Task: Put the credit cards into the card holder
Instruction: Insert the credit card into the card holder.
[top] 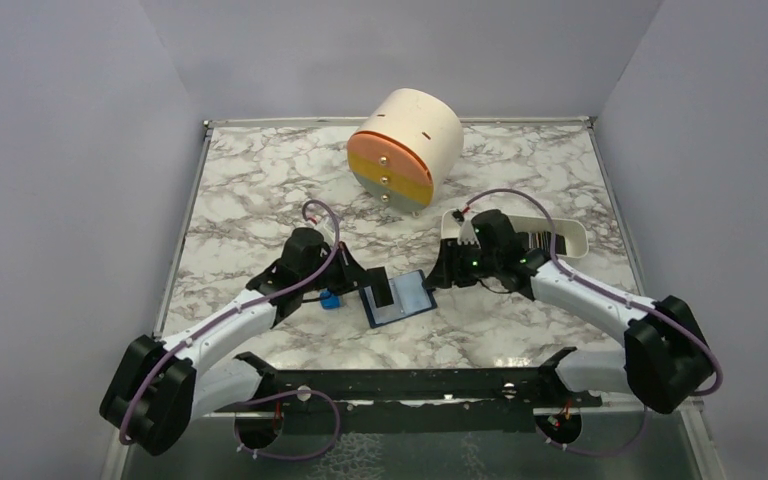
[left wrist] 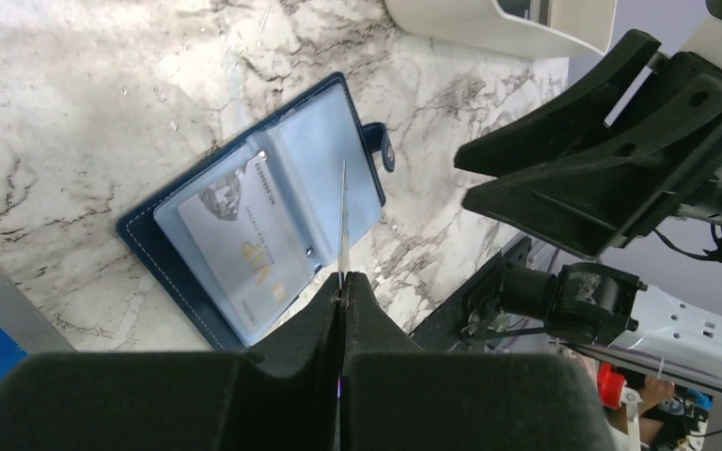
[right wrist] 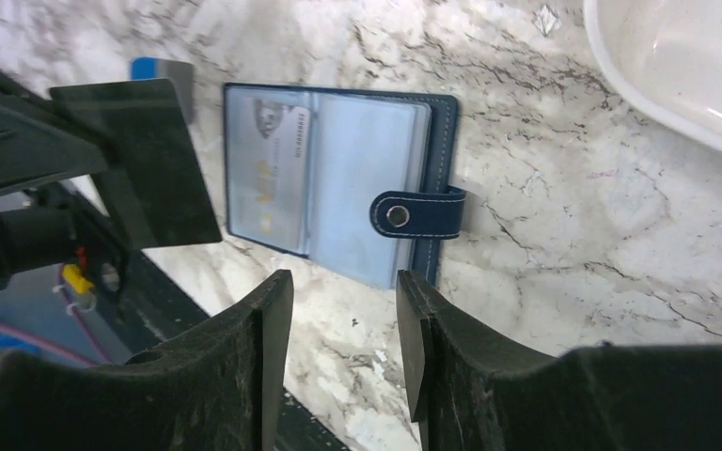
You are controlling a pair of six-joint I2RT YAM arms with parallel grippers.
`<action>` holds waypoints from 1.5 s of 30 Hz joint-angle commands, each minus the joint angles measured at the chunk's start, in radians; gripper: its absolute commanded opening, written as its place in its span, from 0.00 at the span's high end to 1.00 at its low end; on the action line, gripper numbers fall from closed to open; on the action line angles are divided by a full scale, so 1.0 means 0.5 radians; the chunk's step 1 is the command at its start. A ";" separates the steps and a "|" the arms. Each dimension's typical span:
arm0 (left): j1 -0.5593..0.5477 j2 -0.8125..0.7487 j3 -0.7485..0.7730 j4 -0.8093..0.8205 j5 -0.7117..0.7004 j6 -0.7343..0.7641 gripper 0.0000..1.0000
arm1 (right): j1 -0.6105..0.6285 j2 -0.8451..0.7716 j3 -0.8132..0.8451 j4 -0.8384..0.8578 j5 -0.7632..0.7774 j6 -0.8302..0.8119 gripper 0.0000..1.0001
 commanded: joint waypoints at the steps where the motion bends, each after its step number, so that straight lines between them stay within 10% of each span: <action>1: 0.048 0.101 -0.026 0.158 0.232 0.075 1.00 | 0.156 0.192 0.100 0.020 0.349 -0.109 0.53; 18: 0.073 0.483 -0.061 0.414 0.345 0.076 1.00 | 0.420 0.530 0.260 0.029 0.879 -0.254 0.48; 33: 0.076 0.568 -0.053 0.407 0.429 0.050 1.00 | 0.422 0.406 0.042 0.021 0.870 -0.232 0.95; 45: 0.086 0.627 0.047 0.199 0.590 0.209 1.00 | 0.424 0.238 -0.151 0.059 0.837 -0.211 0.97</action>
